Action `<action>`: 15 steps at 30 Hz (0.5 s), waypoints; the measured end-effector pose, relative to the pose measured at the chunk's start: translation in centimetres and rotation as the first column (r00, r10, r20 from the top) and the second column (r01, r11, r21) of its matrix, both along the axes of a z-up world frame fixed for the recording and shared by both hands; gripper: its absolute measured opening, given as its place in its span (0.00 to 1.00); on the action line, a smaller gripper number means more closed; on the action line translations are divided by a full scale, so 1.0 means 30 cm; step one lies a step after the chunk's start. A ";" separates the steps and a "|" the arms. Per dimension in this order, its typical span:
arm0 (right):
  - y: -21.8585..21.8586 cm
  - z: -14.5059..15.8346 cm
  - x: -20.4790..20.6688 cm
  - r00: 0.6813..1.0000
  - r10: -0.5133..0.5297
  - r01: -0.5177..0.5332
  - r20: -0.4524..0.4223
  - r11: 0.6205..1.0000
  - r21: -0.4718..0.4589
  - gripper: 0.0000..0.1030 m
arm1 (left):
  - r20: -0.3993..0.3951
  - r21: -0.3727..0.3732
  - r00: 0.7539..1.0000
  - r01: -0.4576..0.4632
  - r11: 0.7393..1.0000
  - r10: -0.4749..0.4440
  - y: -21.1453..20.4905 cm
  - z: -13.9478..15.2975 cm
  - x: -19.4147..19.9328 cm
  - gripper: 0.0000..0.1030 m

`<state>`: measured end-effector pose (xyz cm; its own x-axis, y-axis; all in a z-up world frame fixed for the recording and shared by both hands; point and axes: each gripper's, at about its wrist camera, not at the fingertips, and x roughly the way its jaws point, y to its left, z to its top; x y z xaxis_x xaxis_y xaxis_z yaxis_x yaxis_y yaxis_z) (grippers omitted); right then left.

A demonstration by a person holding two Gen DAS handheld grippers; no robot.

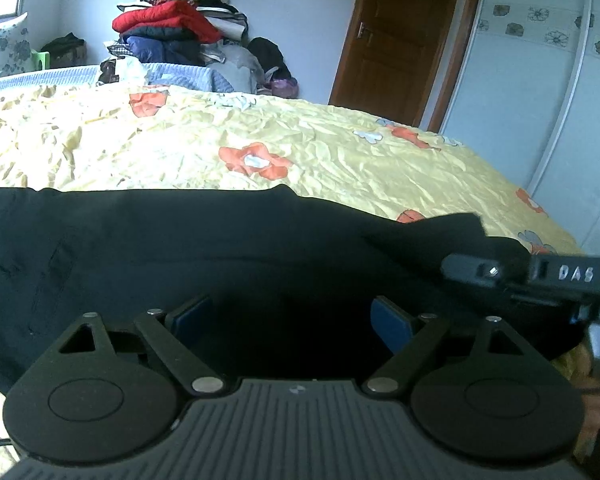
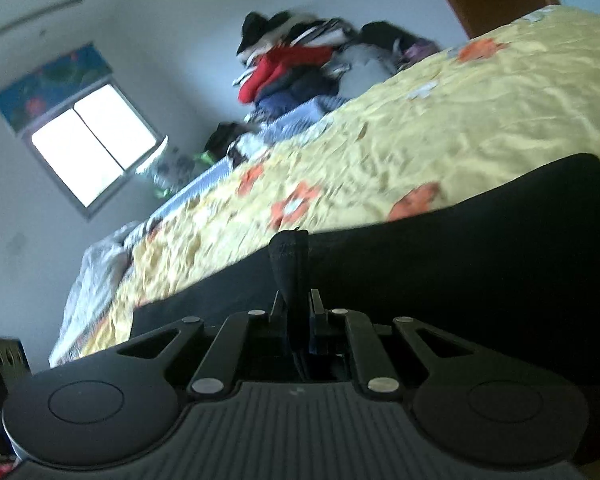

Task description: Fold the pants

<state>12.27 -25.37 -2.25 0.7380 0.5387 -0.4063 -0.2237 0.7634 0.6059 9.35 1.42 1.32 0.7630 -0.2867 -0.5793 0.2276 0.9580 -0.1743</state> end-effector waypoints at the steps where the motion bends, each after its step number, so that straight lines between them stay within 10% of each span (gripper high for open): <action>1: 0.025 -0.002 -0.003 1.000 0.012 -0.012 0.001 1.000 -0.015 0.09 | 0.000 0.000 1.000 -0.002 1.000 0.002 -0.001 -0.001 0.001 0.85; 6: 0.124 -0.032 0.028 0.996 0.038 -0.051 -0.081 0.985 -0.166 0.16 | -0.005 0.000 1.000 -0.004 1.000 0.004 -0.011 -0.006 0.007 0.86; 12: 0.063 0.053 -0.096 0.994 0.102 -0.091 0.044 0.974 -0.206 0.46 | 0.001 0.012 1.000 -0.020 1.000 0.020 0.001 0.001 0.009 0.87; 15: -0.068 0.118 -0.191 0.989 -0.020 0.066 0.146 0.946 -0.317 0.58 | 0.011 0.013 0.999 -0.034 0.999 0.033 -0.001 0.009 0.012 0.88</action>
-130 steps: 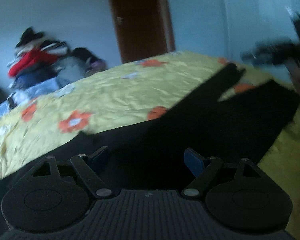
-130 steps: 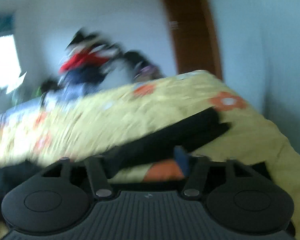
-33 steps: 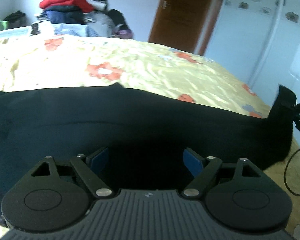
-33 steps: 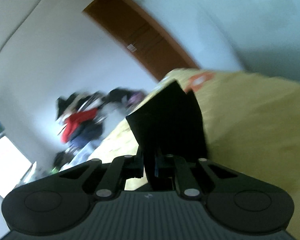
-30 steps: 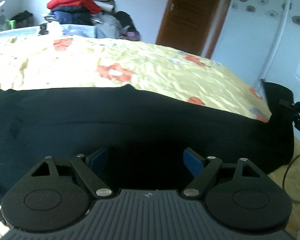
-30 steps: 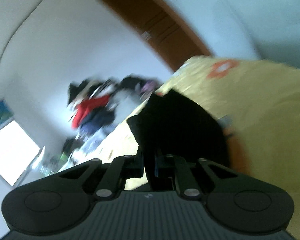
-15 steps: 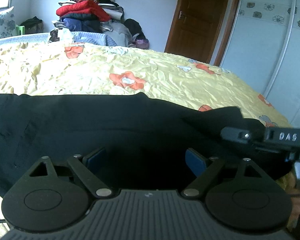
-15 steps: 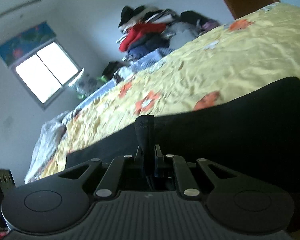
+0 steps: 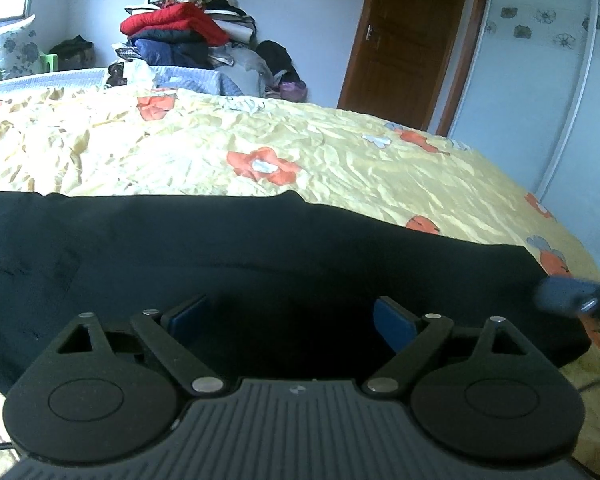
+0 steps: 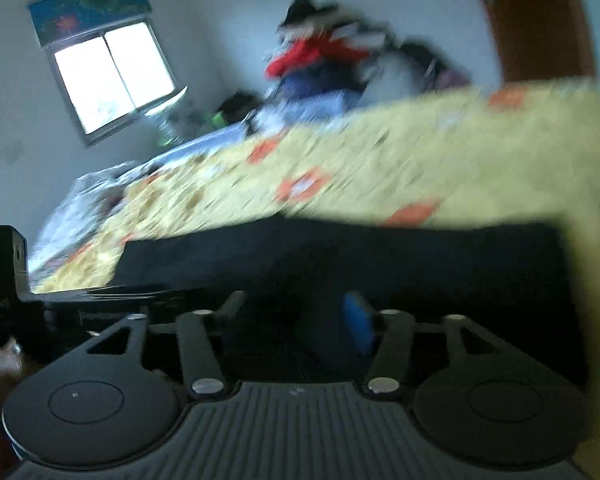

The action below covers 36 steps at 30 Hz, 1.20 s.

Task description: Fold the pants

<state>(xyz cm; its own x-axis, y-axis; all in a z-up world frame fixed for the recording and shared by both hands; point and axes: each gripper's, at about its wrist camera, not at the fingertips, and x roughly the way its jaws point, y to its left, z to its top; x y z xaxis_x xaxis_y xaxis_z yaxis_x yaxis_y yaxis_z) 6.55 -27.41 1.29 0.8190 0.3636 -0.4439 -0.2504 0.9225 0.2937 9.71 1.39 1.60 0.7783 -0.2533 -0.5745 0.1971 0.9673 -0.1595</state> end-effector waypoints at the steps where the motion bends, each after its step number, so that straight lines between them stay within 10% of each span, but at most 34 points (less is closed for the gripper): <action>1: -0.058 0.015 -0.029 0.996 -0.088 0.090 0.023 0.994 -0.070 0.58 | 0.003 0.001 1.000 0.001 1.000 -0.001 -0.008 0.004 0.002 0.88; 6: -0.249 -0.002 -0.090 0.937 -0.348 0.337 0.006 0.902 -0.268 0.61 | 0.031 -0.005 0.998 0.046 0.999 -0.046 -0.084 0.031 0.023 0.89; 11: -0.241 -0.052 -0.090 0.963 -0.265 0.258 -0.041 0.956 -0.139 0.74 | 0.066 0.081 0.987 0.139 0.987 -0.144 -0.237 0.034 0.060 0.98; 15: -0.202 -0.112 -0.044 0.965 -0.232 0.190 -0.123 0.941 -0.280 0.77 | -0.001 0.265 0.975 0.213 0.940 -0.220 -0.345 -0.054 0.078 0.97; 19: -0.212 -0.058 -0.068 0.951 -0.307 0.291 -0.027 0.924 -0.247 0.77 | 0.064 0.344 0.973 0.188 0.920 -0.223 -0.358 -0.090 0.032 0.98; 27: -0.016 -0.049 0.099 0.998 -0.028 0.015 -0.057 0.975 -0.222 0.78 | 0.091 0.293 0.987 0.101 0.951 -0.132 -0.276 -0.060 0.022 0.98; 31: 0.085 -0.098 0.149 0.993 -0.028 -0.008 -0.117 0.955 -0.296 1.00 | 0.078 0.260 0.997 0.006 0.966 -0.027 -0.186 -0.068 0.026 0.98; 36: 0.155 -0.139 0.101 0.993 -0.105 0.074 -0.059 0.919 -0.388 1.00 | 0.031 0.186 0.995 -0.096 0.978 0.092 -0.097 -0.109 0.042 0.99</action>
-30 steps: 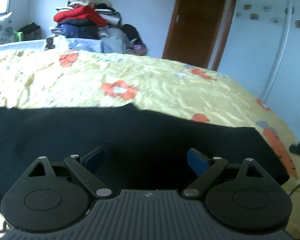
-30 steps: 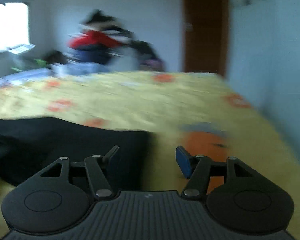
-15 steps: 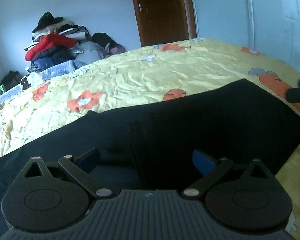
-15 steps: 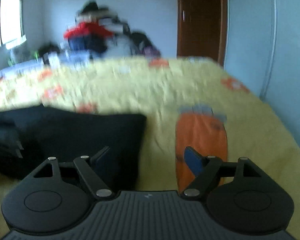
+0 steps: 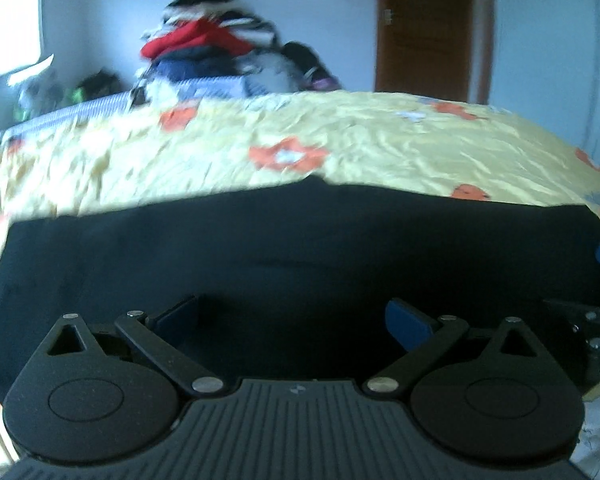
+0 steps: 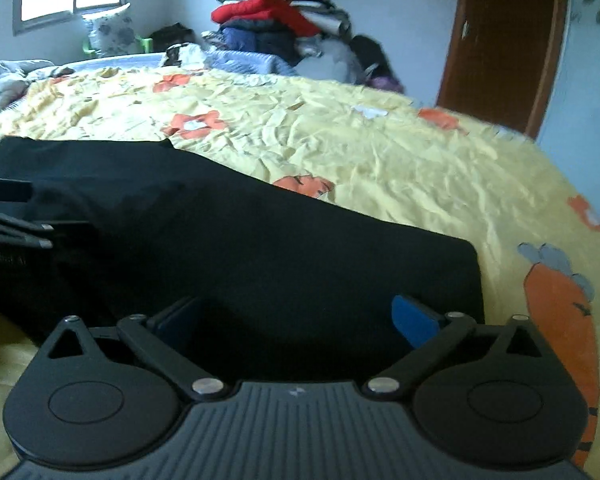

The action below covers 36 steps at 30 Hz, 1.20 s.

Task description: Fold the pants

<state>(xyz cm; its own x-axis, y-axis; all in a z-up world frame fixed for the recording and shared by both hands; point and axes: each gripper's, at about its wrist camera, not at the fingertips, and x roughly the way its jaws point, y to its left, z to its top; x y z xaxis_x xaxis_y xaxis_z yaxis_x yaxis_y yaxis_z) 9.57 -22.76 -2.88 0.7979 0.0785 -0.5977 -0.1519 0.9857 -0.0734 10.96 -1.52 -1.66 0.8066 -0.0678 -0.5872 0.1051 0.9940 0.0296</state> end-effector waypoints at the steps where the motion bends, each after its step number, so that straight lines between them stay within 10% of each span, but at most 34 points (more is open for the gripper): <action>1: 0.002 -0.005 -0.007 1.000 -0.011 0.012 0.015 1.000 -0.003 1.00 | 0.005 -0.013 1.000 -0.003 1.000 0.003 0.006 -0.005 -0.005 1.00; 7: -0.007 -0.018 -0.010 0.999 -0.022 0.021 0.026 0.999 0.036 1.00 | 0.054 0.027 0.998 0.031 0.999 -0.033 -0.027 0.026 -0.046 0.99; 14: -0.020 -0.010 -0.008 0.999 -0.021 0.019 0.029 0.998 0.056 1.00 | 0.011 -0.159 0.997 0.080 0.984 -0.080 -0.089 0.085 0.028 0.99; 23: -0.113 0.016 0.118 0.997 -0.041 0.045 -0.057 0.997 0.062 1.00 | -0.018 0.057 1.000 0.027 0.998 -0.026 -0.211 0.085 0.171 1.00; 28: -0.141 -0.007 0.197 0.997 -0.027 0.035 -0.072 0.994 0.105 1.00 | -0.169 -0.047 0.985 0.026 0.999 -0.033 -0.204 0.034 0.292 1.00; 36: -0.120 -0.012 0.116 0.996 -0.084 0.086 -0.024 0.990 0.116 1.00 | -0.060 -0.009 0.997 0.048 0.999 -0.048 -0.185 0.056 0.224 1.00</action>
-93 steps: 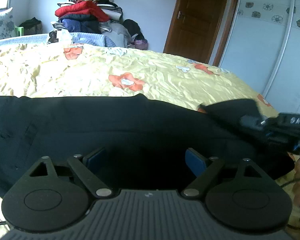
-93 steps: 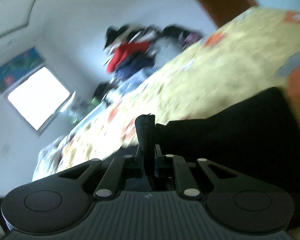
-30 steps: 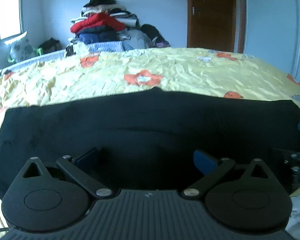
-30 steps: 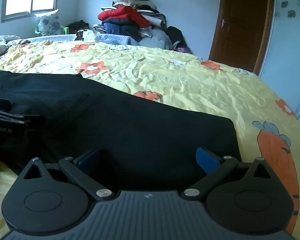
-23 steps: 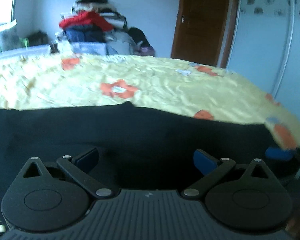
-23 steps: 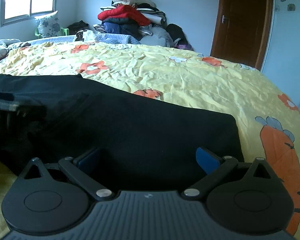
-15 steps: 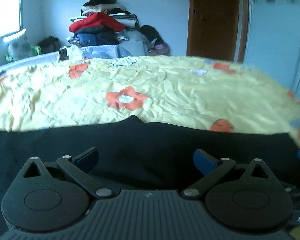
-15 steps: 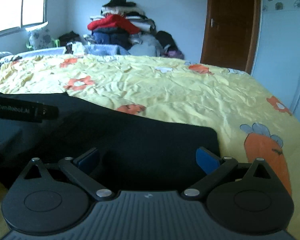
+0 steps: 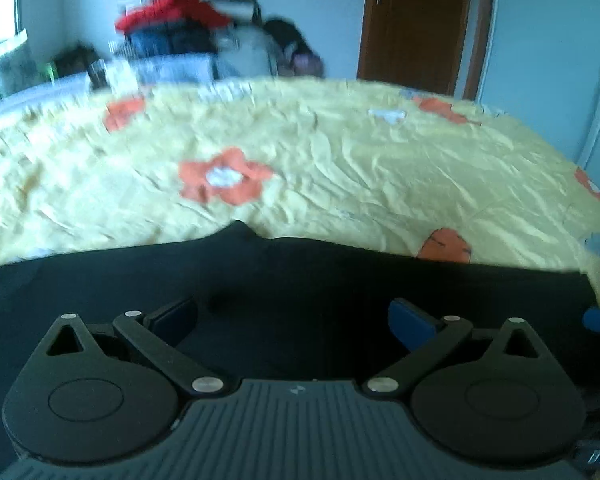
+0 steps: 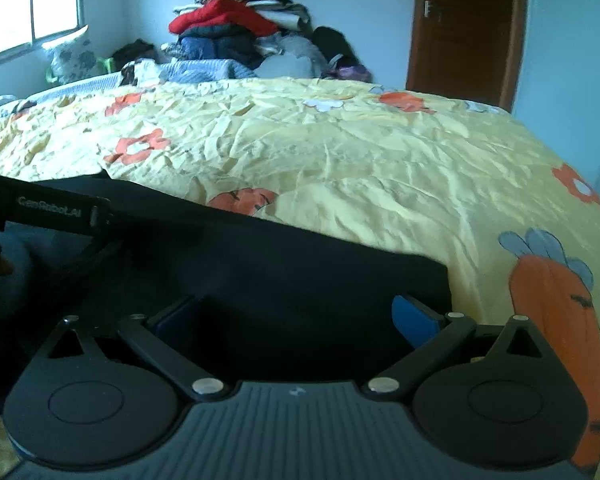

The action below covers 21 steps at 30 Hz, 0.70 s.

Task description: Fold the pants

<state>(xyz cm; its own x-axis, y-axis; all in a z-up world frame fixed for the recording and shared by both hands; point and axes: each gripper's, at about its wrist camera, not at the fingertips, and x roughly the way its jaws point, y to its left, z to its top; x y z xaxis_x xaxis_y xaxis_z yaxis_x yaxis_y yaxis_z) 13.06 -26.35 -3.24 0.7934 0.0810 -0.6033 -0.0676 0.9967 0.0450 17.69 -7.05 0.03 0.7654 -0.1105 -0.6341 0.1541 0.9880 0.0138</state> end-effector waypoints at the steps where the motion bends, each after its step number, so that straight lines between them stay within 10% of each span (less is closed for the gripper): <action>1: 0.004 -0.009 -0.017 1.000 -0.003 0.003 0.019 1.000 -0.002 1.00 | 0.013 0.009 1.000 0.002 1.000 -0.003 0.002 -0.010 -0.027 1.00; 21: 0.058 -0.012 -0.050 0.998 -0.045 0.048 0.032 0.995 -0.089 1.00 | 0.040 -0.066 0.999 0.024 0.998 -0.022 0.039 -0.080 -0.088 1.00</action>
